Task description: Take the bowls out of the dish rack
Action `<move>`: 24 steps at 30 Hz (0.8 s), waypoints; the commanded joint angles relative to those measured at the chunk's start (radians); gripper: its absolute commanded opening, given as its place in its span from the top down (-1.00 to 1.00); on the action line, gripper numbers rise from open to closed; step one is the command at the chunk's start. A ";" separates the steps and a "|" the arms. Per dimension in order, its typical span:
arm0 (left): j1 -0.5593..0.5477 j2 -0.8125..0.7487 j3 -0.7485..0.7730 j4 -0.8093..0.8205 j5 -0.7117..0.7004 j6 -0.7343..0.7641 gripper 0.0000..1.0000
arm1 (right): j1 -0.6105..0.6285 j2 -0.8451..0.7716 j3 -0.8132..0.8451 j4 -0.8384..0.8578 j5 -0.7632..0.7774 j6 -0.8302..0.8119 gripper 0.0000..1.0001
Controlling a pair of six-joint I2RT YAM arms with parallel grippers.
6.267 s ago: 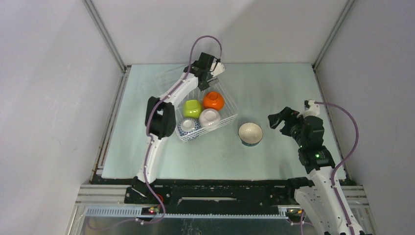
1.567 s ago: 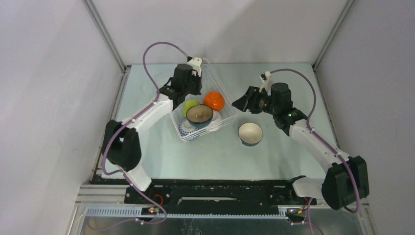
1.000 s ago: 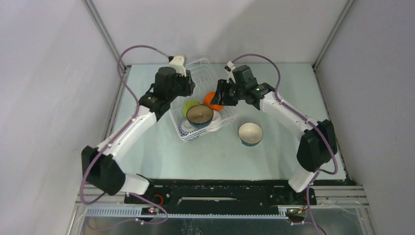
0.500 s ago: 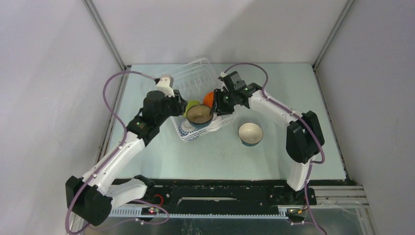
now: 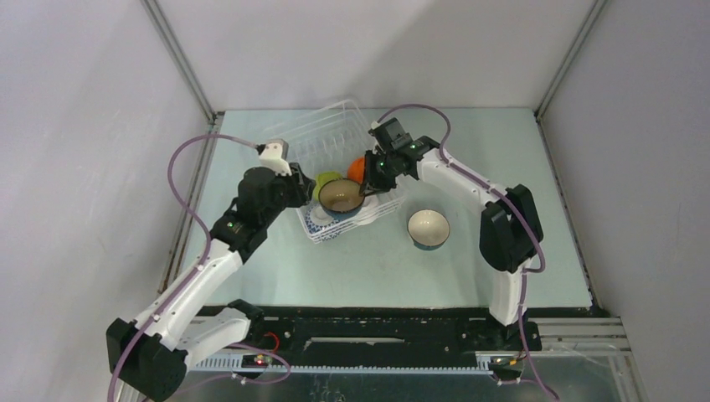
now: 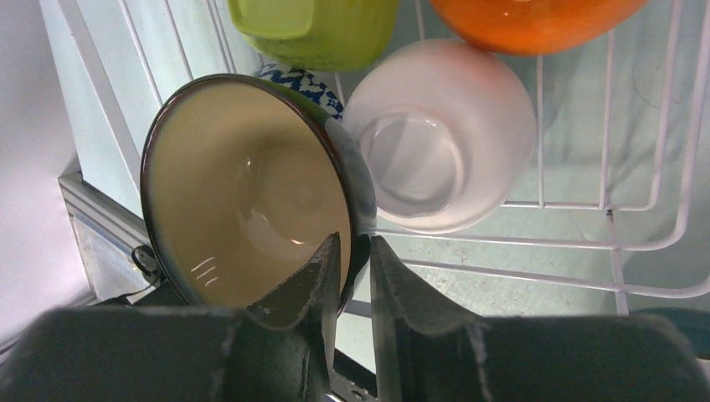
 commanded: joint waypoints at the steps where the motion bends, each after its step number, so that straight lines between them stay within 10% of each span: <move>1: 0.010 -0.039 -0.023 0.045 -0.022 -0.023 0.11 | 0.027 0.030 0.066 -0.042 0.012 0.000 0.42; 7: 0.010 -0.037 -0.030 0.054 -0.019 -0.022 0.11 | 0.041 0.073 0.117 -0.095 0.031 -0.022 0.50; 10: 0.010 -0.035 -0.030 0.060 -0.014 -0.024 0.11 | 0.041 0.077 0.128 -0.104 0.033 -0.026 0.99; 24: 0.011 -0.093 -0.038 0.068 -0.037 -0.047 0.07 | 0.010 -0.063 0.186 -0.101 0.047 -0.035 1.00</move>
